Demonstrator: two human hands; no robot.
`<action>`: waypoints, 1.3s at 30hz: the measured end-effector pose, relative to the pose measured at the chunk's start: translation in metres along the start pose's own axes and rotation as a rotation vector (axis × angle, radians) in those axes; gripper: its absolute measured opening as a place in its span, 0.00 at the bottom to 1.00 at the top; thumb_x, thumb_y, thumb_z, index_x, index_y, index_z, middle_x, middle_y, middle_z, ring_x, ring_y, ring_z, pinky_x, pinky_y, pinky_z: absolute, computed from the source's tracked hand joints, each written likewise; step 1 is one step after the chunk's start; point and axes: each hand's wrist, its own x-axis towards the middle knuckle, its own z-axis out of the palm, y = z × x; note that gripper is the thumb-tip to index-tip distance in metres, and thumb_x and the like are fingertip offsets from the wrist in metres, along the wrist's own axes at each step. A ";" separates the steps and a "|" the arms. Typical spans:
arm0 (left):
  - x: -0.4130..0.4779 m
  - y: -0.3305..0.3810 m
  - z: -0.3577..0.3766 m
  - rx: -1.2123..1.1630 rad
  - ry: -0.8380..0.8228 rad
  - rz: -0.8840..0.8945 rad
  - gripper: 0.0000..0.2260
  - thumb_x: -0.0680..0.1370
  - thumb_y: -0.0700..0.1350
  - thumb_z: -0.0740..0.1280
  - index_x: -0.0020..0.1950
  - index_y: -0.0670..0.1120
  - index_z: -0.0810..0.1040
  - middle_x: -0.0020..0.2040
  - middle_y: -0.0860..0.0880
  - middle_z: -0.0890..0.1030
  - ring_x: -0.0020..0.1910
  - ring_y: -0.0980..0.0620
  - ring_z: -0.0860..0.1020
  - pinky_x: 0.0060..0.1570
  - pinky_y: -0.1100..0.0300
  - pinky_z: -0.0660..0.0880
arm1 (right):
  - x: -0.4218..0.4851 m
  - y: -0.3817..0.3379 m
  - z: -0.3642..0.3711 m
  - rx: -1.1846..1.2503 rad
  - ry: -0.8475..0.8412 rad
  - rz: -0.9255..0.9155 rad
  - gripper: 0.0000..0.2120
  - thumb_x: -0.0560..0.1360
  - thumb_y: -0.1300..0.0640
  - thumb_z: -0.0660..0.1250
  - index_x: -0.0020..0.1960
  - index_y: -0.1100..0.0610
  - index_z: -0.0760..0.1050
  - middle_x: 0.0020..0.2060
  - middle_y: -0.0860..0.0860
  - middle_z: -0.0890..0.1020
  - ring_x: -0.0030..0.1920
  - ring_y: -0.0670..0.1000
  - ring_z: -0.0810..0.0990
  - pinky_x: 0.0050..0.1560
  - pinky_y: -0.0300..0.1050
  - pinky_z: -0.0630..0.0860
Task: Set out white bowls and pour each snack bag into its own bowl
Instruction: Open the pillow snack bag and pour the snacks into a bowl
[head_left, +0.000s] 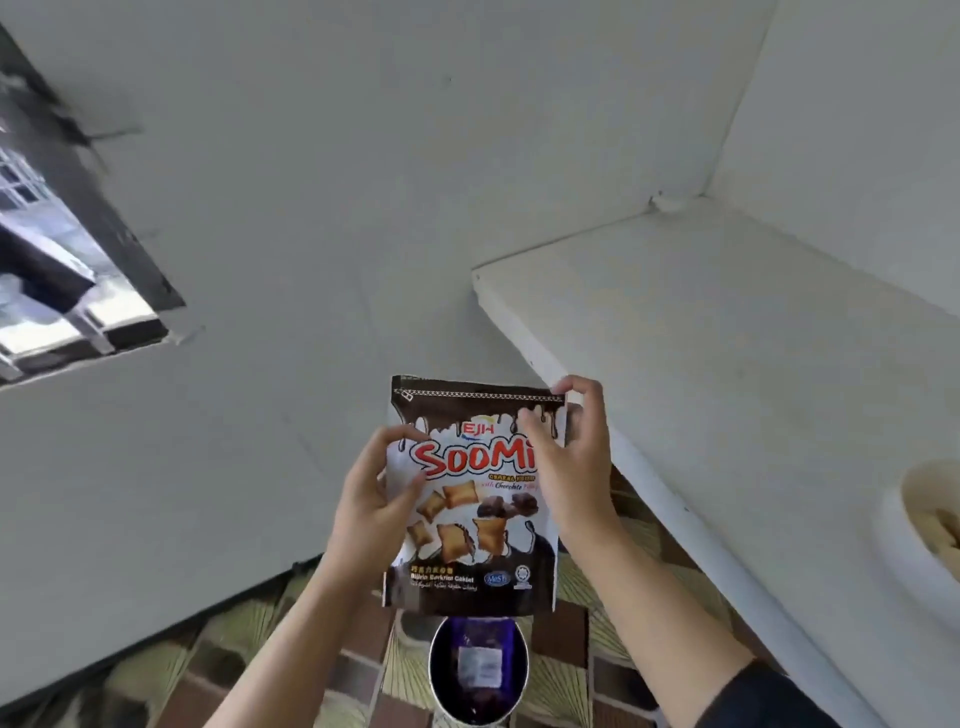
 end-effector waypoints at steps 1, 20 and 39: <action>0.001 -0.010 -0.003 0.001 0.022 -0.002 0.14 0.82 0.32 0.62 0.61 0.50 0.74 0.57 0.46 0.84 0.52 0.42 0.86 0.45 0.41 0.84 | -0.001 0.012 0.007 -0.017 -0.011 0.011 0.08 0.78 0.54 0.69 0.52 0.44 0.71 0.54 0.49 0.80 0.55 0.57 0.83 0.50 0.61 0.84; 0.057 -0.373 -0.002 0.148 0.088 -0.420 0.08 0.80 0.44 0.66 0.50 0.57 0.80 0.59 0.50 0.82 0.62 0.44 0.79 0.63 0.38 0.75 | -0.032 0.381 0.015 -0.332 -0.133 0.243 0.12 0.77 0.70 0.67 0.50 0.55 0.83 0.51 0.45 0.85 0.54 0.40 0.83 0.55 0.38 0.80; 0.025 -0.291 0.024 0.300 -0.254 -0.562 0.07 0.84 0.44 0.62 0.59 0.49 0.78 0.55 0.50 0.82 0.53 0.53 0.82 0.38 0.67 0.75 | -0.056 0.292 -0.036 -0.264 -0.303 0.499 0.06 0.79 0.56 0.68 0.55 0.49 0.79 0.49 0.47 0.86 0.50 0.42 0.85 0.57 0.41 0.79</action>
